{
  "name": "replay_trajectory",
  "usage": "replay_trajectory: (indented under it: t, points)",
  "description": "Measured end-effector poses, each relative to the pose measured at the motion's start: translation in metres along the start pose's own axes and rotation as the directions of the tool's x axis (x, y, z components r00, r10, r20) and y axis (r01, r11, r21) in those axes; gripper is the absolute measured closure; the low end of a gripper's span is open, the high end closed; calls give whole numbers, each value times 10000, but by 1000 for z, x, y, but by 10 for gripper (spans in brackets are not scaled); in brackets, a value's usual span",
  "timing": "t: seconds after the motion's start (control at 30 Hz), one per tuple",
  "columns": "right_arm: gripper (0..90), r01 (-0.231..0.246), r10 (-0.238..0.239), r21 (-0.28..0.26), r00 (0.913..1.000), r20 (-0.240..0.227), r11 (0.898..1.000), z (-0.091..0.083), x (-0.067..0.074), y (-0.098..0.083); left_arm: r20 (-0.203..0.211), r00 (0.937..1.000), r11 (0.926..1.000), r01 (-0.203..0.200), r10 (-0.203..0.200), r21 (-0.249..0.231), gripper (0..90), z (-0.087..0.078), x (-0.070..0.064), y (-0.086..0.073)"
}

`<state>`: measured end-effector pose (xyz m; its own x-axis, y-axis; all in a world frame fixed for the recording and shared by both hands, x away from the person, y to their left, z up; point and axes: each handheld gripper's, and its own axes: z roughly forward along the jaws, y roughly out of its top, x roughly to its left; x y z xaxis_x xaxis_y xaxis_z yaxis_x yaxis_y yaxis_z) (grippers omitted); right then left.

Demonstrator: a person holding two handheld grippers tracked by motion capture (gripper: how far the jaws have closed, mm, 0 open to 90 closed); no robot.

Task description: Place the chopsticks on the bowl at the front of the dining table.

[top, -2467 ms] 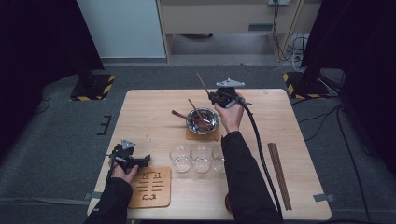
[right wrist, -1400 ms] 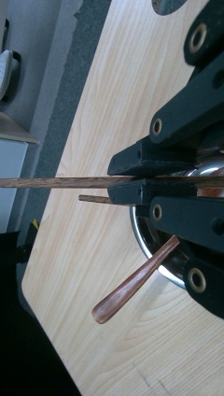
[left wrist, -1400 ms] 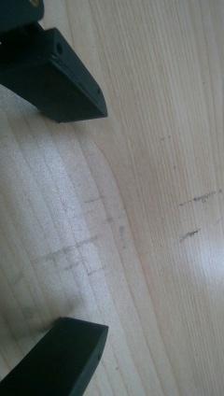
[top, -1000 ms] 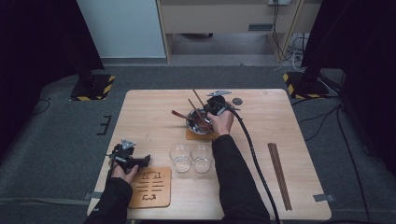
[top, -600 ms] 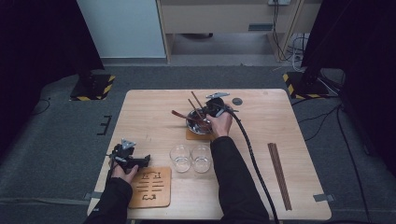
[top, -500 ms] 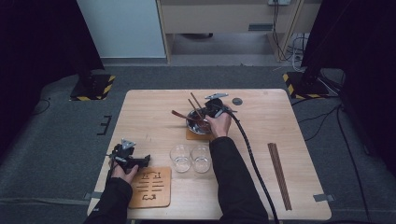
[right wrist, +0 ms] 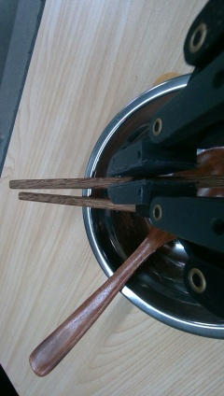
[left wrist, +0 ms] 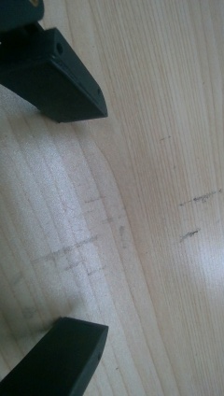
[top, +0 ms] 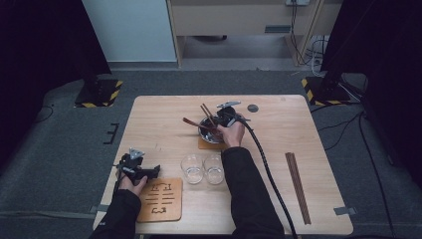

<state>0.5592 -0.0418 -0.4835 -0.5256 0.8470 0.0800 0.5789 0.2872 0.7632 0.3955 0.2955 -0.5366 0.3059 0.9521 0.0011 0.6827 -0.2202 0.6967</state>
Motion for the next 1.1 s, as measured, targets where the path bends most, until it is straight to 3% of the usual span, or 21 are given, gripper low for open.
replay_trajectory:
  t: [0.43,0.7,1.1]
  points:
    - [769,117,-117,-65,9999,8,9999,-5,0,1,-1,10000,10000,-3,3,0,0,0,0,0]
    - [815,221,-221,110,9998,-14,9997,-11,-2,-2,-1,10000,10000,-3,3,1,0,0,0,0]
    - [852,153,-153,57,9999,-35,9999,-6,-1,-3,0,10000,10000,-3,3,1,0,0,0,0]
